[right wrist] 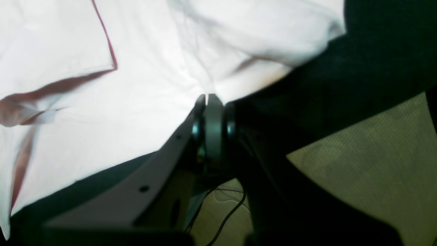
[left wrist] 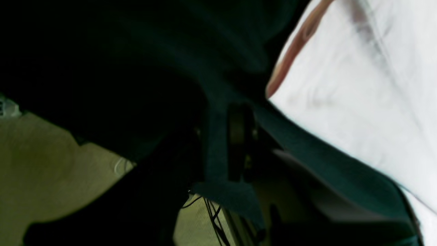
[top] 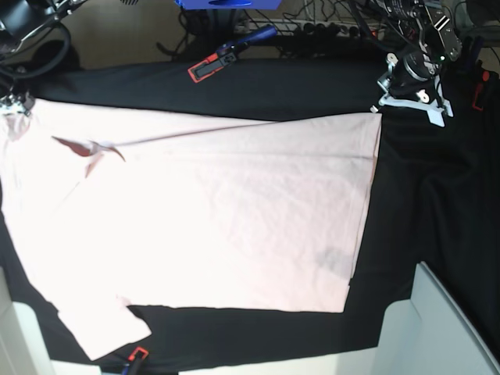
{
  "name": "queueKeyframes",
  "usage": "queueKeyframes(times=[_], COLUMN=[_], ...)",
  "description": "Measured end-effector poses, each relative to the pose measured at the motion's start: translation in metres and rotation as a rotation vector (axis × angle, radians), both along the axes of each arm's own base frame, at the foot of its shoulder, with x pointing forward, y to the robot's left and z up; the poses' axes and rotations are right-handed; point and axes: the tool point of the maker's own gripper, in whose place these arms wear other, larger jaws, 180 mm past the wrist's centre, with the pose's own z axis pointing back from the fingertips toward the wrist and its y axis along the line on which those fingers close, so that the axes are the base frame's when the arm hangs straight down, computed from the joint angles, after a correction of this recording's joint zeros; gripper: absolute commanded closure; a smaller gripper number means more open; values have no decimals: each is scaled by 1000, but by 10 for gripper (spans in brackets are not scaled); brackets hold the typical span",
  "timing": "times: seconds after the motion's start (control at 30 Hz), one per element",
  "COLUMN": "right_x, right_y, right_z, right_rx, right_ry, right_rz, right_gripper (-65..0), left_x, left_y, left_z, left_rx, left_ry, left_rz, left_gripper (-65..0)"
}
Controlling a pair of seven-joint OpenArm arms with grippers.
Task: Fold the T-shirt properly
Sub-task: 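Pull the held shirt corner with the left gripper away from the shirt, then release the shirt corner and lift the left gripper away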
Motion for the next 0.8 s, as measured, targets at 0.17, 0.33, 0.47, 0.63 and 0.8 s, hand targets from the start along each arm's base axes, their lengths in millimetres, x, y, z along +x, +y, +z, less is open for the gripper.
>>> queueKeyframes(times=[0.17,0.33,0.47,0.63,0.8], right_x=[0,0,0,0,0], right_y=[2,2,2,2,2], right_z=[-1,-1,-1,-1,-1], right_rx=[4,4,4,3,4], right_ry=[0,0,0,3,3], right_rz=[0,1,1,2,2], right_gripper=[-3,-3,-3,-3,-3], left_x=[4,4,10,18,33], left_y=[-4,-7,-21,-31,-56], left_z=[0,0,-1,-9,-8], left_rx=[-7,-11,-31,-46,-84], left_ry=[-7,-7,-11,-10,-56], left_rz=[-8,-16,-55,-78,-209], left_gripper=[-96,-151,-346,-418,-417])
